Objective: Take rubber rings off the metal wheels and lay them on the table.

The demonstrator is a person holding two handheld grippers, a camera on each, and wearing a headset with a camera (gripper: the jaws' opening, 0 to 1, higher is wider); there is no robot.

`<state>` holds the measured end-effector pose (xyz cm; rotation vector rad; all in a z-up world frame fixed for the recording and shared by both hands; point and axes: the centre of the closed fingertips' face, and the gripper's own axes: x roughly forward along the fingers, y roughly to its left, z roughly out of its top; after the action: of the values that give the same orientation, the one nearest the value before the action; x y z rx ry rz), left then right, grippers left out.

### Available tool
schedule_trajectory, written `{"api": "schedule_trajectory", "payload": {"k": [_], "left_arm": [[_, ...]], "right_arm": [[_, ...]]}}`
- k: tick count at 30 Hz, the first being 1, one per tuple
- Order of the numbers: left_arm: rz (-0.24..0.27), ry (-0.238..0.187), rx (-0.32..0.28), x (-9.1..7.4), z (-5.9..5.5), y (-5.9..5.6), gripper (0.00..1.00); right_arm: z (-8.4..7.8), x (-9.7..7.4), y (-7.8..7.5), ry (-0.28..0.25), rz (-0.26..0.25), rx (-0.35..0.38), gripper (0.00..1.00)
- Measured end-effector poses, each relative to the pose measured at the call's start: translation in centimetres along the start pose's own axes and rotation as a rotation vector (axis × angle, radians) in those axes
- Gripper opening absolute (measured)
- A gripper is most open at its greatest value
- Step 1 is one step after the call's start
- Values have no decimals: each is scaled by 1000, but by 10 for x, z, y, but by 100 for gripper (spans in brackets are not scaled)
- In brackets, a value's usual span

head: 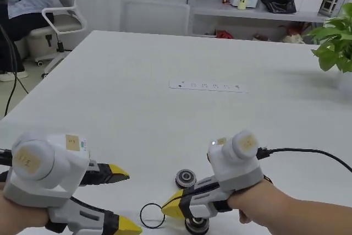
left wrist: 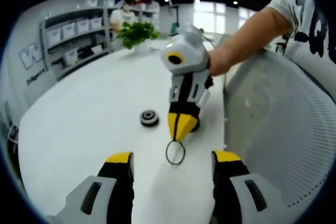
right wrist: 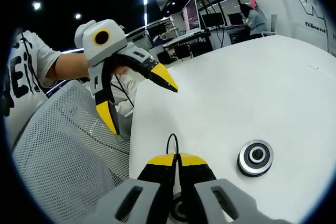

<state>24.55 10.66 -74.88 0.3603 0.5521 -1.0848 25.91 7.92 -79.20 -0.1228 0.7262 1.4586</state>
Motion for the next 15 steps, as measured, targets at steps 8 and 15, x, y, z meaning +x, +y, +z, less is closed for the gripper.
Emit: {"api": "schedule_trajectory", "payload": {"k": [8, 15], "left_arm": [[-2, 1, -1, -1, 0, 0, 61], [-6, 1, -1, 1, 1, -1, 61]], "right_arm": [[0, -1, -1, -1, -15, -12, 10], [2, -3, 0, -5, -25, -15, 18]]}}
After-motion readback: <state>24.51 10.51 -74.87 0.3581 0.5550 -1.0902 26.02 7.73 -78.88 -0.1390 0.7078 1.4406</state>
